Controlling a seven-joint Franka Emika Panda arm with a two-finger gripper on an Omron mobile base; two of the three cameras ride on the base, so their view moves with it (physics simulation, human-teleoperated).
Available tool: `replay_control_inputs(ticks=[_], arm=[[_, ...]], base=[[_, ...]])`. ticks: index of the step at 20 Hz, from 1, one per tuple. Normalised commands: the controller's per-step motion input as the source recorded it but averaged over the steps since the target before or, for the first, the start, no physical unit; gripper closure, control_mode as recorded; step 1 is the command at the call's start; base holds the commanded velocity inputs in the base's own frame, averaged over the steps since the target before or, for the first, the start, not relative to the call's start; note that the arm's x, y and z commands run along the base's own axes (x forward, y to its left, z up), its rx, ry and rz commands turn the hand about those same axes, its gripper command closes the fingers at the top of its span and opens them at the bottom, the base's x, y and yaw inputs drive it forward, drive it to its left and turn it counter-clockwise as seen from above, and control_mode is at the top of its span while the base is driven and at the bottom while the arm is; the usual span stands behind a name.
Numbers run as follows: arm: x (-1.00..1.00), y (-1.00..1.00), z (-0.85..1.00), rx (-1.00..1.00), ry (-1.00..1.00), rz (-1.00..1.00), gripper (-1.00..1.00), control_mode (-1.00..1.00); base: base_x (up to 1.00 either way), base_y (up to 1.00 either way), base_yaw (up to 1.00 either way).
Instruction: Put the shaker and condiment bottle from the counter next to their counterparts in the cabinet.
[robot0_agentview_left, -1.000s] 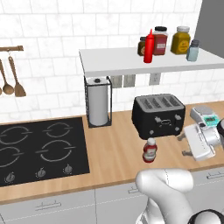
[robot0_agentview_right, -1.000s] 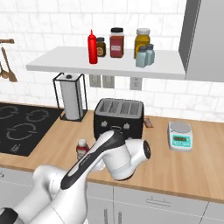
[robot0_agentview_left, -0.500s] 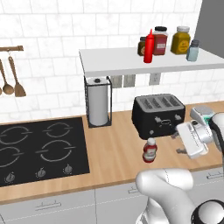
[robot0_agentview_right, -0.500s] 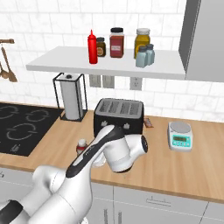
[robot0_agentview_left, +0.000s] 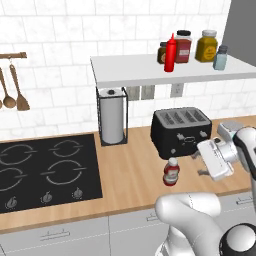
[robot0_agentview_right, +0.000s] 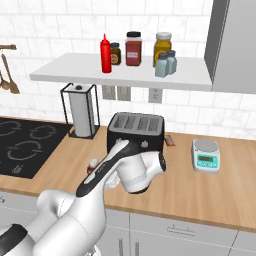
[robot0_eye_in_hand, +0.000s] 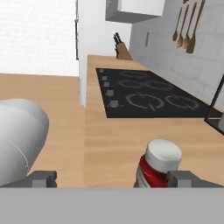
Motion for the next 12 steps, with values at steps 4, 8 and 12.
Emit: replay_control_inputs(ticks=[4, 8, 12], arm=[[0.0, 0.0, -0.37, 0.0, -0.03, -0.16, -1.0, -1.0], [0.02, 0.0, -0.17, 0.0, -0.03, -0.14, -1.0, -1.0], [0.16, 0.08, -0.03, 0.0, 0.0, -0.04, -1.0, -1.0]], base=[[0.0, 0.0, 0.0], [0.0, 0.0, 0.0], [0.0, 0.0, 0.0]])
